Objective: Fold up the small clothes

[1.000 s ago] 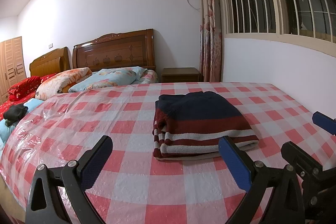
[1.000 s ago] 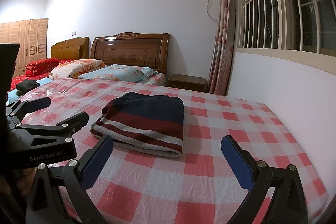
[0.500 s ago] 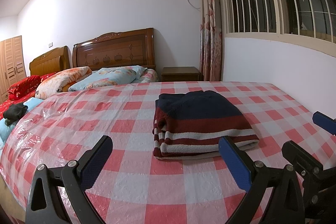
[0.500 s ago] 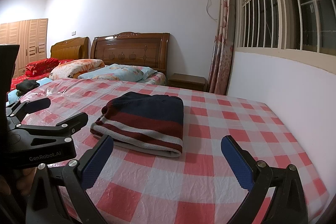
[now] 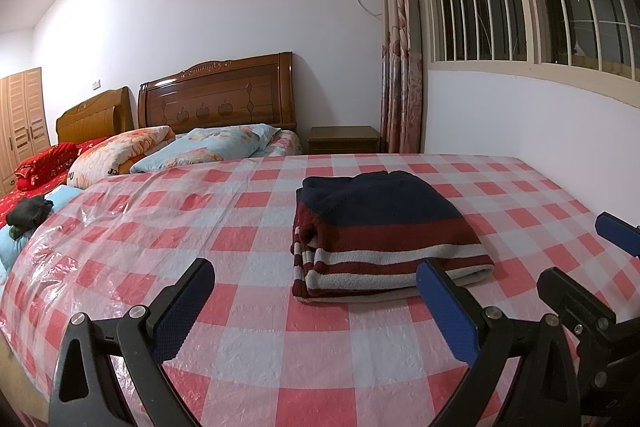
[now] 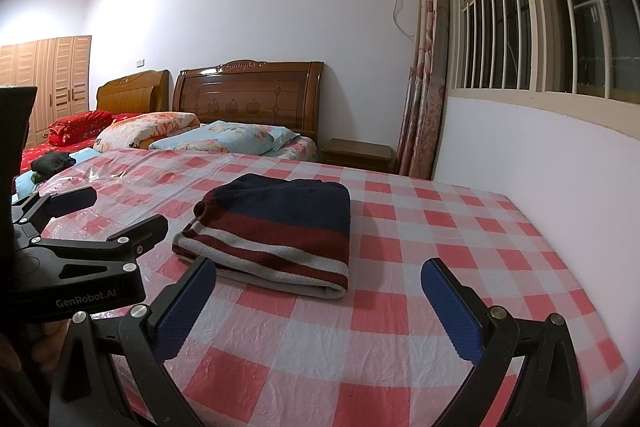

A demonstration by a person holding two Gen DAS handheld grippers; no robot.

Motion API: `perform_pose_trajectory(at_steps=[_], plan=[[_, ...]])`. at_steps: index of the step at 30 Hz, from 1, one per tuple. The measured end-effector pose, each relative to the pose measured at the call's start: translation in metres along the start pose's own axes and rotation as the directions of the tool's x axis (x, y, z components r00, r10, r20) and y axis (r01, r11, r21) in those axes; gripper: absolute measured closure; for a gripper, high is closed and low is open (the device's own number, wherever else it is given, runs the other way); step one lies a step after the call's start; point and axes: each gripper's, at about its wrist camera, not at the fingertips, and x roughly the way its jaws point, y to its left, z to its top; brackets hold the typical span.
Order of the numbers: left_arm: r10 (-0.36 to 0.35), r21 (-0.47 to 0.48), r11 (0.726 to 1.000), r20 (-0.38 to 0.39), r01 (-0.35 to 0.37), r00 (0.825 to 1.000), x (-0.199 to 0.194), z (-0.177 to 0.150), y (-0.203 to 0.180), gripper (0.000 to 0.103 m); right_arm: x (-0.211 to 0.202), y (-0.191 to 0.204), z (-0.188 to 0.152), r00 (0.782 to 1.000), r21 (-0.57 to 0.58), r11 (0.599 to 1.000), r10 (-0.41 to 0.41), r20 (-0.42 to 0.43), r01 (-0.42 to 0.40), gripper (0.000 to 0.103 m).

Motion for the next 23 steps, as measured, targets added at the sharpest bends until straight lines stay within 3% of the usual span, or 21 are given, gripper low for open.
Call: perform_pose_trajectory(at_steps=[23], plan=[[0.015,-0.005,1.0,-0.002,-0.015,1.0,-0.0022,-0.0044,0.0049,0.0,-0.0011,0.0016,-0.0005,1.0,0.003,1.0,0.001,-0.006,-0.001,0.0]])
